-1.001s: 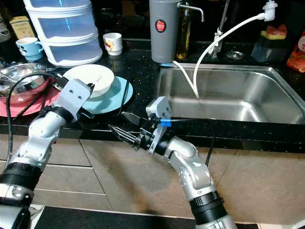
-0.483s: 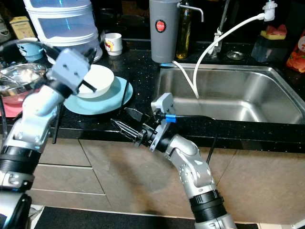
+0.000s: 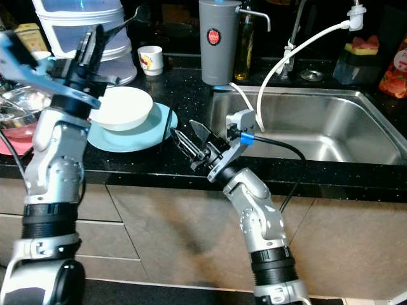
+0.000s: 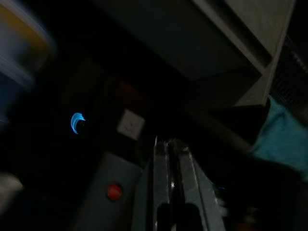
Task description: Kitchen organization
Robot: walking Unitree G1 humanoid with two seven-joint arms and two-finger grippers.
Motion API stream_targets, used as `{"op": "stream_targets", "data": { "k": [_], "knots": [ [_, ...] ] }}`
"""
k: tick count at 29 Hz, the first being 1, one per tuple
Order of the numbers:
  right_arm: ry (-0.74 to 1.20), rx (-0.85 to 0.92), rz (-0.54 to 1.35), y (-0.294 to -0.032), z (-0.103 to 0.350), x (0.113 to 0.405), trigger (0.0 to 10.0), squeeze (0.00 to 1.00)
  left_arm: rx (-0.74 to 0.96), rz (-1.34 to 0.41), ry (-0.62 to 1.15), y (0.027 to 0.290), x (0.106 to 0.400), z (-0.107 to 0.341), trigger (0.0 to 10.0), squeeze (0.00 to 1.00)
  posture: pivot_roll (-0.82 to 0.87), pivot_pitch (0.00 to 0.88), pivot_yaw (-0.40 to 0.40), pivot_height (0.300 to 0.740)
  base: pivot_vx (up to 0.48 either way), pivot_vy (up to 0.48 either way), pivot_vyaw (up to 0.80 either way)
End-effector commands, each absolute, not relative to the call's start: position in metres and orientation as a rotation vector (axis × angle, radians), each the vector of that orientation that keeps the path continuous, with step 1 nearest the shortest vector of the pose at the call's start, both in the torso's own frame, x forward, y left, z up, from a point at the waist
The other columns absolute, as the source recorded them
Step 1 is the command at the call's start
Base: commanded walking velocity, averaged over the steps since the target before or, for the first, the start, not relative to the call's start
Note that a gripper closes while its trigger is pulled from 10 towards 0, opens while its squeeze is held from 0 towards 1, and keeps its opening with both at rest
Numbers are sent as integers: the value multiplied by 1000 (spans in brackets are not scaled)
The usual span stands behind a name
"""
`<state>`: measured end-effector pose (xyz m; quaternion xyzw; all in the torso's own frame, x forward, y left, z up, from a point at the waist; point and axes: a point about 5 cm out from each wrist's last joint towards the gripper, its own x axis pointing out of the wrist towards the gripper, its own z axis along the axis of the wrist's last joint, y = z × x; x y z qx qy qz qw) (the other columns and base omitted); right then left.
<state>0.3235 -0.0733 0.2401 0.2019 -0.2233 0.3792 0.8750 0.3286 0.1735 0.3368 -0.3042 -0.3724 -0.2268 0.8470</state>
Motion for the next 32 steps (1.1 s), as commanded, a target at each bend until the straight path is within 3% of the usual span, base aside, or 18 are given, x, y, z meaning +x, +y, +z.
{"op": "stream_targets", "data": {
  "k": [1,2,3,6,9,14,22,23,24,25,26,32],
  "knots": [
    [-458,458,788,-73,242,325,10000,0,-733,-506,-776,177,326,334,0,0,139,71,44,740,0,0,0],
    [-450,479,778,-72,242,325,10000,843,-768,-519,-755,179,325,328,0,0,138,70,44,740,0,0,0],
    [-440,510,774,-71,241,325,10000,1000,-822,-528,-734,182,325,320,0,0,139,72,44,740,0,0,0],
    [-428,551,758,-69,241,326,10000,1000,-911,-559,-690,184,324,309,0,0,138,75,45,740,0,0,0],
    [-408,671,699,-66,242,328,10000,1000,-1005,-601,-538,178,323,286,0,0,140,74,44,740,0,0,0],
    [-394,799,660,-67,245,331,10000,1000,-904,-690,-314,158,321,254,0,0,140,75,42,740,0,0,0],
    [-380,913,689,-65,252,330,10000,1000,-950,-867,-119,132,306,238,0,0,136,77,41,740,0,0,0],
    [-373,912,701,-64,252,329,10000,667,-964,-870,-114,131,305,238,0,0,132,78,41,740,0,0,0],
    [-364,907,723,-62,252,328,10000,75,-980,-867,-122,132,305,240,0,0,132,76,41,740,0,0,0],
    [-364,907,723,-62,252,328,10000,75,-980,-867,-122,132,305,240,0,0,132,76,41,740,0,0,0],
    [-350,893,745,-60,251,325,10000,0,-1008,-866,-132,134,306,242,0,0,132,75,40,740,0,0,0],
    [-329,909,745,-60,250,325,10000,0,-1007,-892,-109,133,304,242,0,0,127,70,43,740,0,0,0]
  ]
}}
